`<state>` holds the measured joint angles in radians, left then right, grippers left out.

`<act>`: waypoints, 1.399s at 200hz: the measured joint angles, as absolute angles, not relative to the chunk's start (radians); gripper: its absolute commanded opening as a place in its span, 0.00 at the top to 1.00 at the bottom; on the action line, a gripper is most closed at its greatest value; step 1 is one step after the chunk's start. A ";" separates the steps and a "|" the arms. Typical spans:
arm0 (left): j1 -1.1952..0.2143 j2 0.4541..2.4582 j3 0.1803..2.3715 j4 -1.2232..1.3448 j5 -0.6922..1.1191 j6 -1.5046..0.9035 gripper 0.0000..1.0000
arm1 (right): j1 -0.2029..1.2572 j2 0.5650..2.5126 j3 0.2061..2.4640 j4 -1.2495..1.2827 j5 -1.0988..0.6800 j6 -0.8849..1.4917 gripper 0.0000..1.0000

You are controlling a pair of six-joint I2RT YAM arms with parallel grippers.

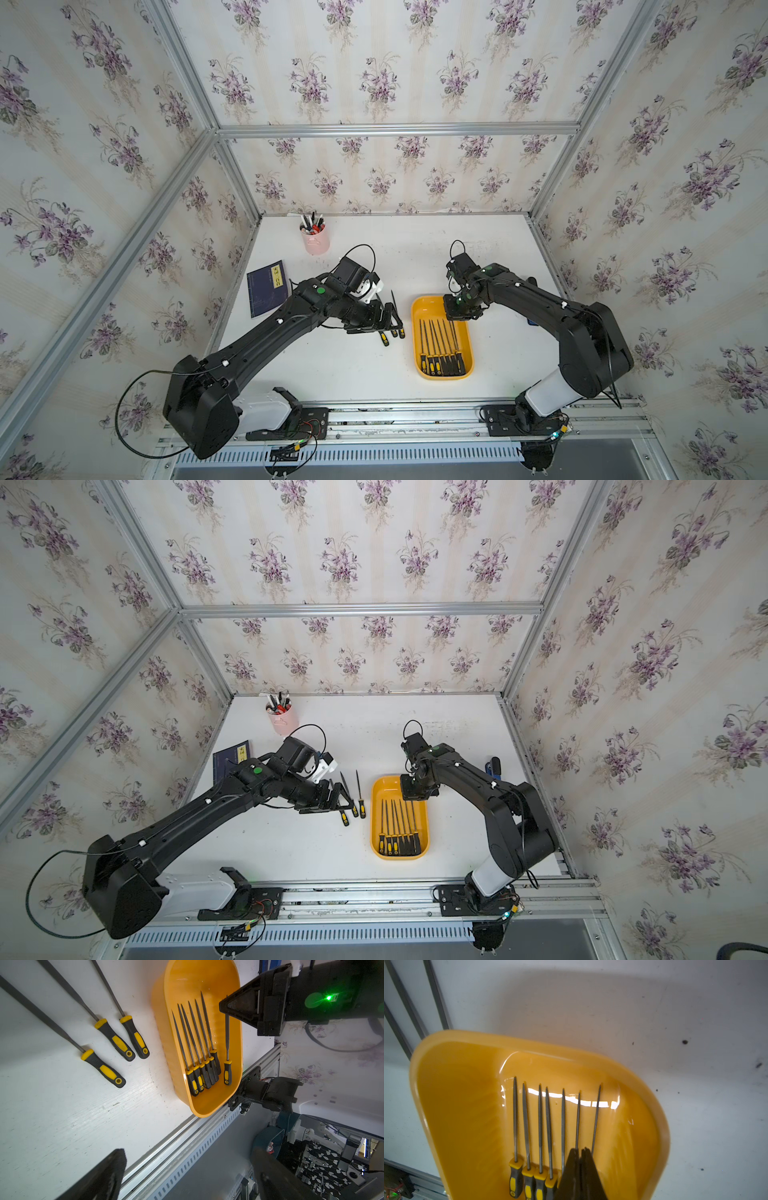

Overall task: Put the file tool into the storage box
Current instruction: Place the file tool in the storage box.

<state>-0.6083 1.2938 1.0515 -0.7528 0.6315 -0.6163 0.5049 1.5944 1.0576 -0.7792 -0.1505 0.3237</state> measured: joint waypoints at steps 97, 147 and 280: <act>-0.602 1.293 1.038 -0.765 0.627 -0.614 0.02 | 0.505 1.604 1.010 -0.729 -0.147 0.327 0.95; -0.597 1.293 1.024 -0.771 0.626 -0.609 0.01 | 0.505 1.604 0.991 -0.714 -0.143 0.336 0.85; -0.593 1.286 0.997 -0.770 0.612 -0.611 0.01 | 0.505 1.528 1.096 -0.764 -0.125 0.343 0.73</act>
<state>-0.5930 1.2861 0.9974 -0.7700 0.6121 -0.6106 0.5049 1.5284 1.0958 -0.7635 -0.1249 0.3428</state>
